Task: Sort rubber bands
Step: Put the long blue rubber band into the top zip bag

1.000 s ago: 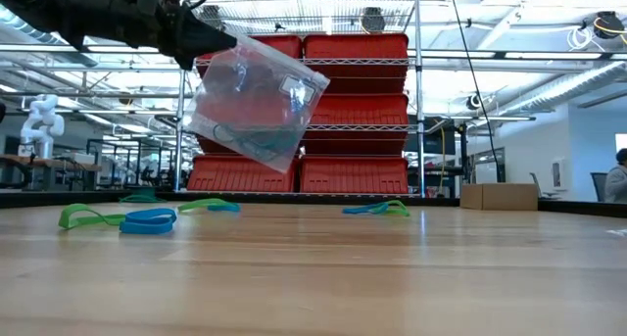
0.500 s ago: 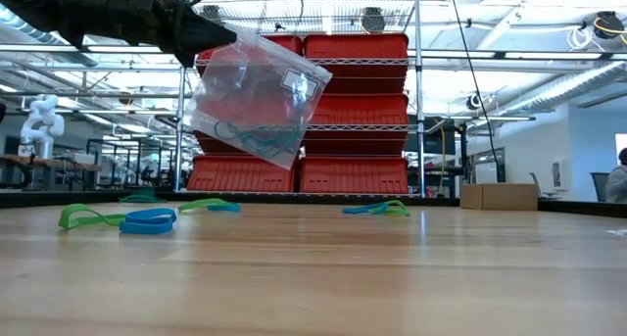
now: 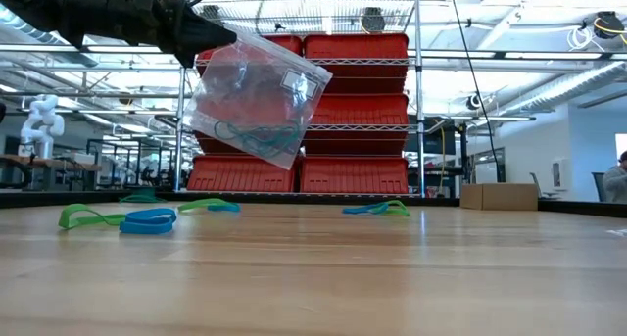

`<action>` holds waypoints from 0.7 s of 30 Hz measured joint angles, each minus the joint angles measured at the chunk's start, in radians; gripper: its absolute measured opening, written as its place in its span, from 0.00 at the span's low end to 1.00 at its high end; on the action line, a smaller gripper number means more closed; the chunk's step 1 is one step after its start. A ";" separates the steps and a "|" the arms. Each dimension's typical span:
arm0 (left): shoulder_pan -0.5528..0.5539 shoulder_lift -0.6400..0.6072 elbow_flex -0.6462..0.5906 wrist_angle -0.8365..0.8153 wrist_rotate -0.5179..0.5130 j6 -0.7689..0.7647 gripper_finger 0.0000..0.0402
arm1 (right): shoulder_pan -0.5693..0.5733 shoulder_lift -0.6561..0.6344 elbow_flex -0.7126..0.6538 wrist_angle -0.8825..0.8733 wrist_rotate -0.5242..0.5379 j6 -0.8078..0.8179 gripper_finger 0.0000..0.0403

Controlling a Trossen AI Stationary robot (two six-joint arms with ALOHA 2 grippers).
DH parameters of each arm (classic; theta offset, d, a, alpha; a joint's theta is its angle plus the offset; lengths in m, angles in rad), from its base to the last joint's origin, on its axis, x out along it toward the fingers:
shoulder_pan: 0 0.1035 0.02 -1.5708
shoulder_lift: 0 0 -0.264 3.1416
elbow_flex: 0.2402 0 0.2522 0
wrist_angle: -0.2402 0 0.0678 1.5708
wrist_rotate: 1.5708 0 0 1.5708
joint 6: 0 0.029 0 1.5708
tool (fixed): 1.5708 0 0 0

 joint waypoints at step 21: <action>0.000 0.000 0.000 0.007 0.000 -0.001 0.00 | 0.000 0.000 0.000 -0.034 0.000 0.045 0.00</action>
